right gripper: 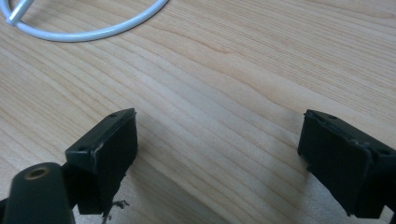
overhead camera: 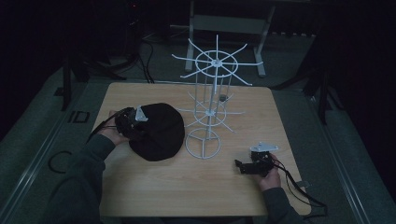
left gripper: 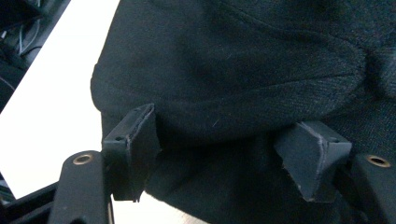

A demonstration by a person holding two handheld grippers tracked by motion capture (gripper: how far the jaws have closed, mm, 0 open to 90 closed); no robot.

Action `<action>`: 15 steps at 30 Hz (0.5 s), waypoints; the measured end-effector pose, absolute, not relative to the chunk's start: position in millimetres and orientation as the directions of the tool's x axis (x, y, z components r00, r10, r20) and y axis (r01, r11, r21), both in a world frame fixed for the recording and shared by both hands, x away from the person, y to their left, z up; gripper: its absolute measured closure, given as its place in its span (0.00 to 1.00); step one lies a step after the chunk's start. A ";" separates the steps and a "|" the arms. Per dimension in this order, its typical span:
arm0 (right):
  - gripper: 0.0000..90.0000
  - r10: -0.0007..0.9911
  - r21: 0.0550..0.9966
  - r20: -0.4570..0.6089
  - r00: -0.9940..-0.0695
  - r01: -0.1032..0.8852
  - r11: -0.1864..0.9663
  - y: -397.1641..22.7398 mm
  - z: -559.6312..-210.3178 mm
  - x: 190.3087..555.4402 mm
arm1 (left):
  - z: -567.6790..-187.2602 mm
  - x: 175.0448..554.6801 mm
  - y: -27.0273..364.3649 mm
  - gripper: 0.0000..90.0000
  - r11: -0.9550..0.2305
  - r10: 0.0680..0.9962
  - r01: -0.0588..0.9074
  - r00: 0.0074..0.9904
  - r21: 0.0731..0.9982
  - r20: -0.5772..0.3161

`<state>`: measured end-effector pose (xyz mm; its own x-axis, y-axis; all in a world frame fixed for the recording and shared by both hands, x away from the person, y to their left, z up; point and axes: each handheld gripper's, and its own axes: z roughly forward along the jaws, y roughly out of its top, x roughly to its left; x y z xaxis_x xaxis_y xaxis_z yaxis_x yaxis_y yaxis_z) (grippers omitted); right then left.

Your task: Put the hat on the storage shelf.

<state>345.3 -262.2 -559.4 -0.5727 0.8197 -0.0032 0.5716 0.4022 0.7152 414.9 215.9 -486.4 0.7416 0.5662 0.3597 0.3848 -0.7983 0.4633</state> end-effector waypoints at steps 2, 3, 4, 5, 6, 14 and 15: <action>0.13 0.820 0.715 -0.004 -0.573 0.571 0.403 -262.2 -559.4 345.3 | -488.2 415.6 214.5 0.36 -0.805 0.558 0.378 0.745 0.458 0.366; 0.13 0.820 0.715 -0.003 -0.573 0.572 0.402 -262.2 -559.4 345.3 | -488.2 415.6 214.5 0.38 -0.805 0.558 0.378 0.745 0.458 0.366; 0.13 0.820 0.715 -0.003 -0.573 0.572 0.402 -262.2 -559.4 345.3 | -490.3 415.5 212.1 0.39 -0.817 0.542 0.365 0.750 0.447 0.380; 0.13 0.819 0.715 -0.004 -0.573 0.571 0.403 -262.2 -559.4 345.3 | -490.3 415.5 212.1 0.40 -0.817 0.542 0.365 0.750 0.447 0.380; 0.13 0.820 0.715 -0.003 -0.573 0.572 0.402 -262.2 -559.4 345.3 | -491.7 414.5 209.3 0.44 -0.829 0.525 0.346 0.754 0.439 0.396; 0.13 0.820 0.715 -0.004 -0.573 0.571 0.403 -262.2 -559.4 345.3 | -496.0 415.7 200.5 0.65 -0.863 0.471 0.301 0.771 0.406 0.429; 0.13 0.819 0.715 -0.004 -0.573 0.571 0.403 -262.2 -559.4 345.3 | -496.5 416.5 200.1 0.69 -0.861 0.473 0.304 0.772 0.408 0.424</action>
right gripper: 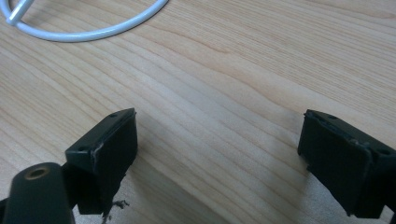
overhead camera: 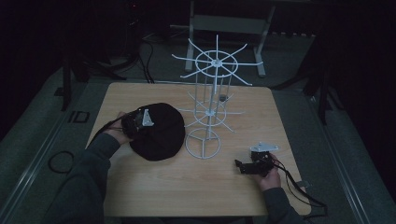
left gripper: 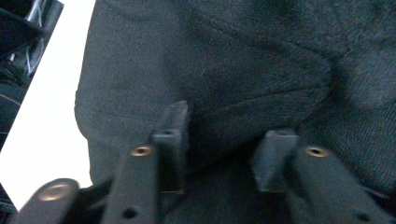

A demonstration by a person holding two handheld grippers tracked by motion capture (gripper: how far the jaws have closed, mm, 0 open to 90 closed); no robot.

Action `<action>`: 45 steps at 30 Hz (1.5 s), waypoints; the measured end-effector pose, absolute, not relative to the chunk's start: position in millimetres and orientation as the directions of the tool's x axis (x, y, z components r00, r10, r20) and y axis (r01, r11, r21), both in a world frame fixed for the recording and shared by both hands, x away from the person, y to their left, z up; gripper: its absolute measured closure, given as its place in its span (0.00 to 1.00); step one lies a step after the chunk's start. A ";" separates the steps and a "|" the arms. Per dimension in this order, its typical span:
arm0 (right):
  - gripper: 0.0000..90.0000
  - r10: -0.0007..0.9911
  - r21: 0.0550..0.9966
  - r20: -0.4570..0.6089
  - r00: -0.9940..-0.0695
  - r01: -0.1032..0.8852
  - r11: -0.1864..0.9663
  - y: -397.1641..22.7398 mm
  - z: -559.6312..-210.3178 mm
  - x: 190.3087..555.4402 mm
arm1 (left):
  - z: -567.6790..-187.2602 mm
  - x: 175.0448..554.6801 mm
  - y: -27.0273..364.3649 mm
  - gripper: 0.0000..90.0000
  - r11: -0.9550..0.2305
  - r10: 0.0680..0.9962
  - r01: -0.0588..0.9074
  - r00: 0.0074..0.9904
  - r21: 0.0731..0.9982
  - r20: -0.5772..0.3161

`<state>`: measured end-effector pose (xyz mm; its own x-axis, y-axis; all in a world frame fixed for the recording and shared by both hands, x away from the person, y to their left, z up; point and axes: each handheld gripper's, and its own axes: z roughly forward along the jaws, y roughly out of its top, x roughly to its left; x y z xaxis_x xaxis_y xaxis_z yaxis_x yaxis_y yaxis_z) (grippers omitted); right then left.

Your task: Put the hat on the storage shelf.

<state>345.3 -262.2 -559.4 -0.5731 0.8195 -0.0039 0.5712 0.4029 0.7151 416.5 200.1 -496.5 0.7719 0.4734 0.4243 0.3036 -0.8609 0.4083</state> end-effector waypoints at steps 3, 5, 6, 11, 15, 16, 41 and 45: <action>0.13 0.820 0.715 -0.004 -0.573 0.571 0.403 -262.2 -559.4 345.3 | -497.0 417.9 199.6 0.82 -0.856 0.478 0.308 0.777 0.416 0.409; 0.13 0.820 0.715 -0.003 -0.573 0.571 0.402 -262.2 -559.4 345.3 | -495.1 418.5 199.2 0.89 -0.852 0.483 0.315 0.782 0.418 0.394; 0.13 0.820 0.715 -0.004 -0.573 0.571 0.402 -262.2 -559.4 345.3 | -495.1 418.5 199.2 0.92 -0.852 0.483 0.315 0.782 0.418 0.394; 0.13 0.820 0.715 -0.003 -0.573 0.572 0.402 -262.2 -559.4 345.3 | -484.1 421.1 201.9 0.96 -0.817 0.525 0.348 0.778 0.459 0.344; 0.13 0.820 0.715 -0.003 -0.573 0.572 0.402 -262.2 -559.4 345.3 | -474.8 421.9 205.7 0.96 -0.782 0.562 0.369 0.766 0.503 0.311; 0.13 0.820 0.715 -0.004 -0.573 0.571 0.403 -262.2 -559.4 345.3 | -471.9 422.4 207.1 0.96 -0.770 0.573 0.375 0.763 0.517 0.301; 0.13 0.820 0.715 -0.004 -0.573 0.571 0.403 -262.2 -559.4 345.3 | -433.3 426.9 240.2 0.96 -0.504 0.753 0.520 0.655 0.690 0.056; 0.13 0.819 0.715 -0.004 -0.573 0.571 0.403 -262.3 -559.4 345.3 | -428.1 427.4 245.5 0.96 -0.449 0.774 0.542 0.633 0.710 0.005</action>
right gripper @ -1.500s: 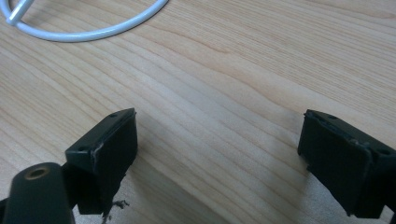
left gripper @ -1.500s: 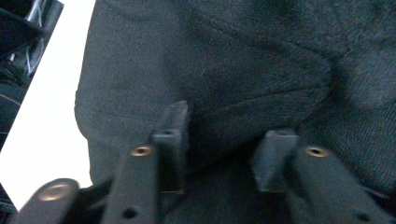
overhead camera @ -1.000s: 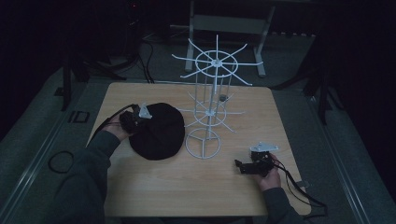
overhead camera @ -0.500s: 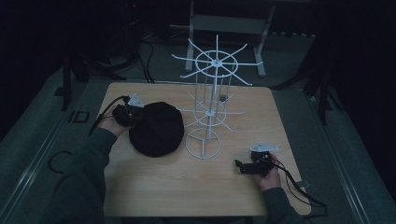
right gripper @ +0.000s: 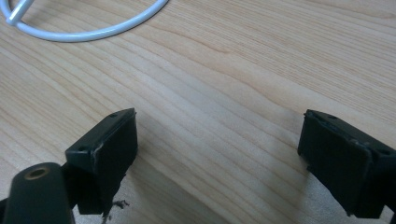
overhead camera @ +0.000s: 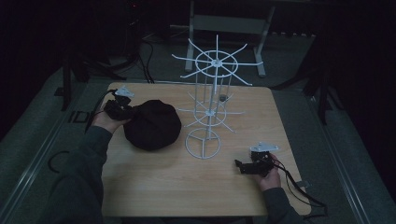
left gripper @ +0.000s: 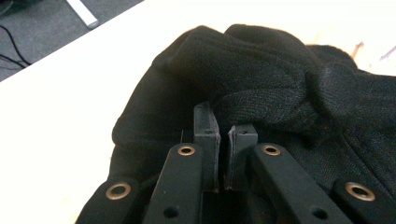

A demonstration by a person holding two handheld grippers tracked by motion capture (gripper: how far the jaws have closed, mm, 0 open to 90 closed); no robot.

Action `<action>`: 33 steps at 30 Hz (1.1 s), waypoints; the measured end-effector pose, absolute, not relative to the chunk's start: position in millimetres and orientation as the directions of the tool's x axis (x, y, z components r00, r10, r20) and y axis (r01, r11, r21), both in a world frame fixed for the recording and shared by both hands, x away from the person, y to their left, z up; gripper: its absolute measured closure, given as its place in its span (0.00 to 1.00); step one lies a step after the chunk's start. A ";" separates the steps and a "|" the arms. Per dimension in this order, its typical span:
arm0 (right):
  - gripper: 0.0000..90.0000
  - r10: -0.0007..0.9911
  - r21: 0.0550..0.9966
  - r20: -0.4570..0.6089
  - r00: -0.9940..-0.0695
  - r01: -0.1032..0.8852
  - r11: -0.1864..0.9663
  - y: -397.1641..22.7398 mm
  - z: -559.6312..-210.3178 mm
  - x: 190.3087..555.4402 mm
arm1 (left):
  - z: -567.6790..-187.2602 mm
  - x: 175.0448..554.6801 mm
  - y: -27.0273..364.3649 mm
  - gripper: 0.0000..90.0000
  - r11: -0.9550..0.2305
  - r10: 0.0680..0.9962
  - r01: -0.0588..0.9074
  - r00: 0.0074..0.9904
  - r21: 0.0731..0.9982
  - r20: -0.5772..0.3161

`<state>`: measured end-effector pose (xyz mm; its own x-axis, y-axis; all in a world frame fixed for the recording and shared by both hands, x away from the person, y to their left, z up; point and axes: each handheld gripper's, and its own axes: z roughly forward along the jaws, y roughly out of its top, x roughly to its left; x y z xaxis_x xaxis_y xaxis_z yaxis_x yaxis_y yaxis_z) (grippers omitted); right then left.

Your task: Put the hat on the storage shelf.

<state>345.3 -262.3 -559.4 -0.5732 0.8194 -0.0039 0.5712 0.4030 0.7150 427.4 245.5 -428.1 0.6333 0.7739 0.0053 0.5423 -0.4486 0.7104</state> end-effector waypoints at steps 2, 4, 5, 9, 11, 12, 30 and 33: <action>0.13 0.819 0.715 -0.004 -0.573 0.571 0.403 -262.3 -559.4 345.3 | -425.7 427.7 248.2 0.96 -0.412 0.787 0.555 0.616 0.722 -0.024; 0.13 0.820 0.715 -0.004 -0.573 0.571 0.403 -262.2 -559.4 345.3 | -423.0 427.7 251.3 0.96 -0.382 0.796 0.569 0.602 0.728 -0.054; 0.13 0.819 0.715 -0.004 -0.573 0.571 0.403 -262.3 -559.4 345.3 | -422.1 427.7 252.4 0.96 -0.363 0.801 0.576 0.594 0.733 -0.071; 0.13 0.820 0.715 -0.003 -0.573 0.572 0.402 -262.2 -559.4 345.3 | -418.1 428.0 256.5 0.96 -0.309 0.817 0.600 0.564 0.738 -0.117; 0.13 0.820 0.715 -0.003 -0.573 0.572 0.403 -262.3 -559.3 345.3 | -416.6 428.0 257.5 0.96 -0.284 0.824 0.610 0.549 0.740 -0.137; 0.13 0.820 0.715 -0.003 -0.573 0.572 0.402 -262.3 -559.4 345.3 | -416.0 428.1 257.8 0.96 -0.272 0.828 0.615 0.541 0.740 -0.145; 0.13 0.819 0.715 -0.004 -0.573 0.571 0.403 -262.3 -559.4 345.4 | -395.7 422.3 268.0 0.96 -0.126 0.839 0.636 0.477 0.761 -0.260; 0.13 0.820 0.716 -0.003 -0.573 0.571 0.402 -262.2 -559.4 345.4 | -391.5 420.8 270.2 0.96 -0.112 0.843 0.637 0.468 0.763 -0.267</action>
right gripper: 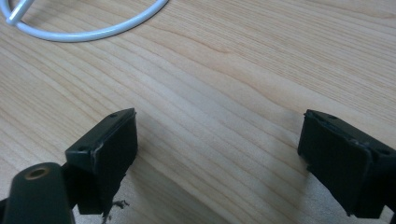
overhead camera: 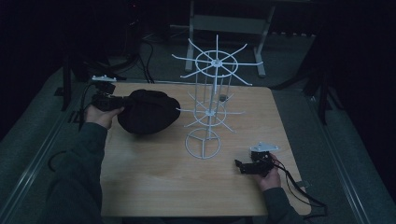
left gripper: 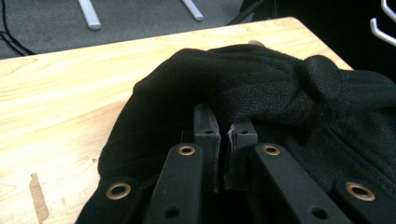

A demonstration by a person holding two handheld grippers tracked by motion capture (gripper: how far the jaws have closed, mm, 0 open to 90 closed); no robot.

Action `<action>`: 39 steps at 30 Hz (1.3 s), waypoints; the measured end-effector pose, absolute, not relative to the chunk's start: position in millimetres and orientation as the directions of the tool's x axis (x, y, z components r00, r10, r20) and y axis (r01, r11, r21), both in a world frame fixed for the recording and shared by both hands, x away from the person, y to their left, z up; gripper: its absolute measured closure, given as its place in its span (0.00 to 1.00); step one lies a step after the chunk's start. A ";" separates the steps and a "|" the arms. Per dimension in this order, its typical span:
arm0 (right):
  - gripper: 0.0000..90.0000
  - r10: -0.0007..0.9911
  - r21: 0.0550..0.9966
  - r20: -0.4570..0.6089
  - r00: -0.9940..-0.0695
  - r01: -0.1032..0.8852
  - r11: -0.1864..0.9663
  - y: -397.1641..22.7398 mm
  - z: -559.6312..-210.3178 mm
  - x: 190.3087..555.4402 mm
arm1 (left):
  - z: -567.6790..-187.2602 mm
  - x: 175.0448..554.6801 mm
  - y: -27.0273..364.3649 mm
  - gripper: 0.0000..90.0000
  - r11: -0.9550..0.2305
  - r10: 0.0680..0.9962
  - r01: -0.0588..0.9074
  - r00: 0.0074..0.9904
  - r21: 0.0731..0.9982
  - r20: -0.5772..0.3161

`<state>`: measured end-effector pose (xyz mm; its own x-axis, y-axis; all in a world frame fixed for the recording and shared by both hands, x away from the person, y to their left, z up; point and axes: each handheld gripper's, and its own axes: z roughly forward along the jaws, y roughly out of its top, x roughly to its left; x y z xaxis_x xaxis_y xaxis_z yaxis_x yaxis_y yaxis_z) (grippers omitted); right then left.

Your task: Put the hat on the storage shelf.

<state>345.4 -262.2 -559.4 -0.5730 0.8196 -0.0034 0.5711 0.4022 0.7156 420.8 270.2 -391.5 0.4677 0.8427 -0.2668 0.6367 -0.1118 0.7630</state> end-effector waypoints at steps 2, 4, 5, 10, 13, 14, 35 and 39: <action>0.13 0.820 0.716 -0.003 -0.573 0.571 0.402 -262.2 -559.4 345.4 | -390.1 420.2 270.8 0.96 -0.103 0.844 0.636 0.463 0.765 -0.271; 0.13 0.820 0.716 -0.003 -0.573 0.571 0.402 -262.2 -559.4 345.4 | -386.1 418.6 273.1 0.96 -0.086 0.847 0.637 0.452 0.766 -0.281; 0.13 0.819 0.715 -0.004 -0.573 0.571 0.403 -262.2 -559.4 345.4 | -384.5 418.4 273.7 0.96 -0.081 0.848 0.638 0.448 0.766 -0.283; 0.13 0.820 0.715 -0.003 -0.573 0.571 0.402 -262.2 -559.3 345.4 | -376.2 415.7 275.3 0.96 -0.057 0.850 0.631 0.438 0.774 -0.294; 0.13 0.820 0.715 -0.003 -0.573 0.571 0.402 -262.2 -559.4 345.4 | -372.6 413.8 275.4 0.96 -0.042 0.848 0.626 0.435 0.778 -0.304; 0.13 0.820 0.715 -0.003 -0.573 0.571 0.402 -262.2 -559.4 345.4 | -372.6 413.8 275.4 0.96 -0.042 0.848 0.626 0.435 0.778 -0.304; 0.13 0.820 0.716 -0.003 -0.572 0.572 0.401 -262.1 -559.3 345.3 | -351.7 408.6 280.0 0.96 0.046 0.854 0.603 0.389 0.797 -0.344; 0.13 0.820 0.716 -0.003 -0.573 0.571 0.402 -262.1 -559.3 345.4 | -346.0 405.3 283.7 0.96 0.066 0.857 0.592 0.378 0.803 -0.349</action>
<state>345.4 -262.1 -559.3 -0.5726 0.8198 -0.0031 0.5713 0.4017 0.7158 405.3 283.7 -346.0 0.3780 0.8574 -0.3491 0.5919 0.0661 0.8033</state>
